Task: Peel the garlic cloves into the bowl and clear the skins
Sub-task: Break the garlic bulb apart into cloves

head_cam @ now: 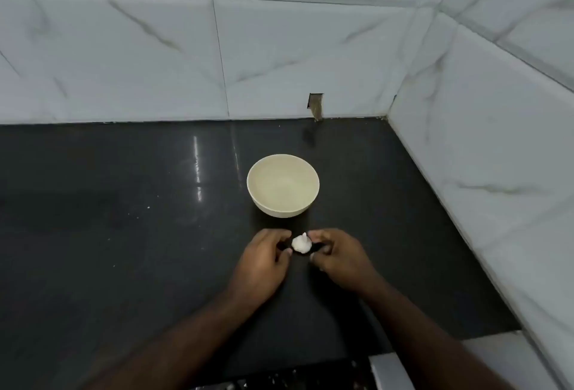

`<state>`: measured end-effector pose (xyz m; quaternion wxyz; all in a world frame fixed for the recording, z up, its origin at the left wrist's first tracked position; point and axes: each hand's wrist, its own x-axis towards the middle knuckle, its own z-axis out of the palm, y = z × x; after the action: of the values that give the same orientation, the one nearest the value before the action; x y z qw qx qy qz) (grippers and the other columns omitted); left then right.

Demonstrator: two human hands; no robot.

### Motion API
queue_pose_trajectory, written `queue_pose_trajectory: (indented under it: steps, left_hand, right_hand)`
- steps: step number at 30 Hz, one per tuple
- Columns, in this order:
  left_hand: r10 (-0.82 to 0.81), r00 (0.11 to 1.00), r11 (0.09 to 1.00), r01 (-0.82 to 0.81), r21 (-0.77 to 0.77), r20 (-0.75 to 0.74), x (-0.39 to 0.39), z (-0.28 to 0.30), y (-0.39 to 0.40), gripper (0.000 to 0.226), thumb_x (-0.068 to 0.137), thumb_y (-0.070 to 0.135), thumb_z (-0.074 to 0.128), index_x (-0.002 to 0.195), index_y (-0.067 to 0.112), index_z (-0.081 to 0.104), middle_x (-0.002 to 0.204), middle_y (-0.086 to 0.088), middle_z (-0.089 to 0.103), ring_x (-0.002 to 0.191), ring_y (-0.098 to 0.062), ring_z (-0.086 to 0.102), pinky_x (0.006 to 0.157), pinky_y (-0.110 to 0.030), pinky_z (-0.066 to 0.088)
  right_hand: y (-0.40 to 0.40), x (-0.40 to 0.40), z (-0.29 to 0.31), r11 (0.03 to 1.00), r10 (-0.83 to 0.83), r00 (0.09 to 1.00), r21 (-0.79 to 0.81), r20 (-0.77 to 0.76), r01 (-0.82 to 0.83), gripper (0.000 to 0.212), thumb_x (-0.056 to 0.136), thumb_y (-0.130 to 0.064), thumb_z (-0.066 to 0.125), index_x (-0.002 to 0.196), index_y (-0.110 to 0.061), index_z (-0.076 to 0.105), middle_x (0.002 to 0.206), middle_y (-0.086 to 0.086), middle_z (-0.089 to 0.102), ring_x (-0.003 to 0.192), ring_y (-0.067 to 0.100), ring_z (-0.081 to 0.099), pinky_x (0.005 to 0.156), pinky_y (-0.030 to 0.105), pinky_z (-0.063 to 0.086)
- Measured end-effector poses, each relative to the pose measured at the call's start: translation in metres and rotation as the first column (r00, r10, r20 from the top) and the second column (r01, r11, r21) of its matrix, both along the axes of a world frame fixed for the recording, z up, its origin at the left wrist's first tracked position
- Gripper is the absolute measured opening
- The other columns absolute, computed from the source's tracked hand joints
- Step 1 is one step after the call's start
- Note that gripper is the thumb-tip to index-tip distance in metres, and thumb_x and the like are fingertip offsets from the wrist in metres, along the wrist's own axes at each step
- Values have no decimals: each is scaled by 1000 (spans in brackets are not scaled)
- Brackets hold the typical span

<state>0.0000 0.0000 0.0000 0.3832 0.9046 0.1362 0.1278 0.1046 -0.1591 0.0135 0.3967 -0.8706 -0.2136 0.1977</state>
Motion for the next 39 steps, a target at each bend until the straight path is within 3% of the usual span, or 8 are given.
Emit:
queue_pose_trajectory:
  steps: [3, 6, 10, 14, 19, 24, 31, 39]
  left_hand:
    - [35, 993, 993, -47, -110, -110, 7, -1, 1, 42, 89, 18, 71, 131, 19, 64, 121, 6, 65, 102, -8, 63, 87, -8, 37]
    - [44, 988, 939, -91, -331, -145, 14, 3, 5, 24, 85, 11, 75, 104, 25, 75, 96, 12, 74, 83, -7, 70, 83, -24, 55]
    - [33, 985, 864, -113, -491, -170, 19, -2, 21, 13, 86, 13, 76, 91, 25, 78, 81, 4, 76, 70, -11, 72, 79, -35, 60]
    - [17, 987, 787, -113, -606, -162, 21, -6, 25, 11, 82, 18, 78, 88, 26, 79, 78, -3, 76, 69, -16, 72, 80, -40, 60]
    - [-54, 986, 757, -63, -650, -158, 20, -10, 31, 12, 83, 19, 80, 94, 26, 80, 83, -4, 77, 77, -17, 74, 88, -44, 60]
    - [-86, 985, 710, -43, -703, -147, 20, -10, 30, 17, 81, 23, 82, 97, 31, 80, 90, -4, 78, 92, -26, 75, 90, -39, 59]
    - [-56, 987, 720, -66, -691, -153, 19, -3, 21, 14, 87, 12, 77, 97, 20, 80, 86, -9, 78, 89, -30, 75, 86, -38, 59]
    - [-2, 989, 774, -94, -626, -150, 18, -4, 16, 14, 84, 14, 79, 94, 24, 81, 80, -6, 76, 69, -12, 65, 77, -36, 54]
  right_hand:
    - [9, -10, -3, 999, -13, 1000, 32, -11, 14, 31, 79, -17, 76, 107, -32, 75, 90, -14, 73, 73, 1, 66, 77, 21, 51]
    - [21, -15, 3, 989, -43, 996, 135, -81, 54, 25, 83, -15, 76, 87, -40, 75, 76, -23, 71, 65, -3, 63, 70, 18, 51]
    - [22, -13, 3, 962, -92, 974, 232, -209, 141, 20, 86, -9, 73, 90, -28, 77, 87, 2, 77, 76, 10, 69, 81, 39, 57]
    - [23, -20, 4, 903, -45, 905, 371, -423, 218, 26, 85, 6, 70, 100, -14, 75, 94, 12, 76, 85, 18, 70, 81, 31, 58]
    - [27, -30, 1, 876, -77, 910, 409, -408, 257, 29, 86, 5, 69, 101, -18, 78, 98, 15, 76, 87, 23, 69, 88, 44, 54]
    - [27, -29, 4, 892, -19, 912, 404, -410, 201, 28, 89, 2, 68, 114, -11, 74, 104, 15, 76, 93, 22, 69, 91, 39, 55]
    - [29, -25, 7, 969, -35, 977, 231, -210, 84, 28, 79, -22, 62, 93, -43, 72, 86, -1, 77, 76, 12, 72, 84, 43, 60]
    - [31, -24, 2, 985, -60, 991, 152, -121, 78, 25, 88, -14, 56, 103, -21, 75, 78, -3, 75, 72, 8, 71, 77, 35, 60]
